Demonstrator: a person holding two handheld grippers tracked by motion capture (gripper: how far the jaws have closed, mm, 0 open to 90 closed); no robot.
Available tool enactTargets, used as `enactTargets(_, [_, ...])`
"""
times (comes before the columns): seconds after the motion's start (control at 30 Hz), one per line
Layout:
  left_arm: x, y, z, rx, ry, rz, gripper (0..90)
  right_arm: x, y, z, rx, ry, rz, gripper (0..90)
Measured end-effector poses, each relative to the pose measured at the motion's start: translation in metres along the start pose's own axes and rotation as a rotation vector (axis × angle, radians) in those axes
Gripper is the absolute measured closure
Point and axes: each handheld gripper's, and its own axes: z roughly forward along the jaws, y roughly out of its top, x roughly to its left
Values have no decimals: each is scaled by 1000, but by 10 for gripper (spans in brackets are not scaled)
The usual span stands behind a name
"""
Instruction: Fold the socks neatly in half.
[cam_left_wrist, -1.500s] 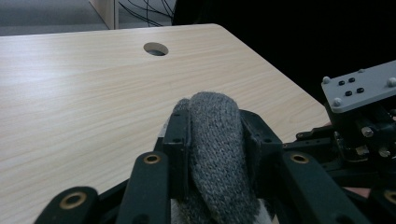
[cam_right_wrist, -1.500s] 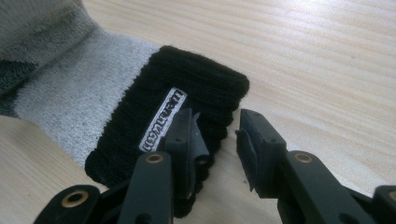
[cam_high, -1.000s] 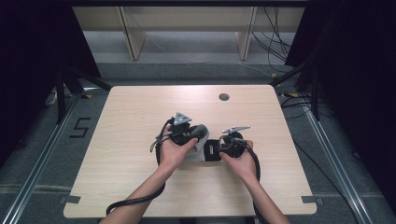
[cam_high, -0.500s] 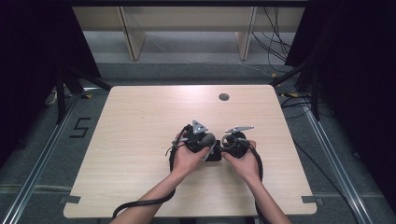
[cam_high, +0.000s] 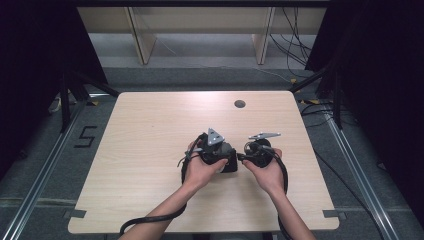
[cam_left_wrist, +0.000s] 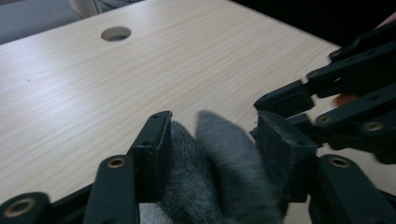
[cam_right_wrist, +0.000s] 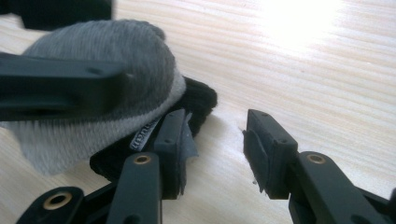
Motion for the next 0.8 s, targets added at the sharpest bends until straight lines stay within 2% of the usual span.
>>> enactTargets(0.03, [-1, 1, -2, -18, -9, -17, 431, 2, 0, -2, 14, -26, 29, 591])
enactTargets(0.07, [0, 4, -7, -22, -24, -16, 421, 0, 0, 0, -17, -13, 28, 590])
enactTargets(0.1, [0, 6, -12, -30, -33, -20, 412, -1, 1, -3, 4, -4, 20, 590])
enactTargets(0.13, [1, 7, -18, -36, -42, -18, 409, 1, 1, -5, 9, -14, 47, 589])
enactTargets(0.17, [2, 9, -22, -56, -49, -30, 408, -2, 2, -5, -1, -7, 25, 588])
enactTargets(0.2, [3, 10, -28, -64, -43, -30, 408, 0, 2, -7, 2, -13, 58, 588])
enactTargets(0.27, [7, 13, -36, -76, -50, -41, 411, -5, 3, -8, -24, -8, 12, 586])
enactTargets(0.3, [9, 13, -39, -73, -52, -46, 415, -5, 4, -10, -18, -23, 19, 586])
enactTargets(0.33, [11, 13, -41, -74, -53, -46, 423, -6, 4, -10, -28, -14, 19, 586])
enactTargets(0.37, [14, 12, -42, -57, -56, -42, 437, -7, 4, -11, -29, -15, 23, 585])
enactTargets(0.4, [16, 10, -42, -42, -56, -40, 453, -5, 5, -14, -17, -41, 49, 585])
enactTargets(0.47, [20, 3, -37, -3, -68, -48, 476, -4, 5, -17, -32, -29, 64, 585])
enactTargets(0.53, [21, -5, -31, 48, -99, -58, 493, -5, 6, -20, -42, -27, 53, 585])
enactTargets(0.57, [21, -8, -28, 66, -109, -60, 492, -4, 6, -22, -47, -11, 51, 584])
enactTargets(0.6, [21, -10, -26, 85, -114, -45, 492, -1, 7, -24, -42, -21, 61, 582])
enactTargets(0.63, [18, -13, -22, 100, -125, -46, 488, 0, 7, -25, -46, 4, 65, 580])
enactTargets(0.67, [17, -14, -19, 111, -127, -32, 483, 5, 8, -28, -44, 11, 91, 574])
enactTargets(0.7, [16, -14, -17, 119, -129, -18, 480, 4, 9, -29, -48, 21, 59, 567])
enactTargets(0.73, [15, -15, -15, 140, -128, 0, 477, 3, 10, -28, -59, 31, 45, 558])
enactTargets(0.77, [14, -15, -13, 146, -129, 2, 473, 6, 11, -29, -38, 49, 67, 549])
enactTargets(0.8, [13, -15, -12, 153, -124, 12, 472, 5, 12, -28, -36, 50, 62, 542])
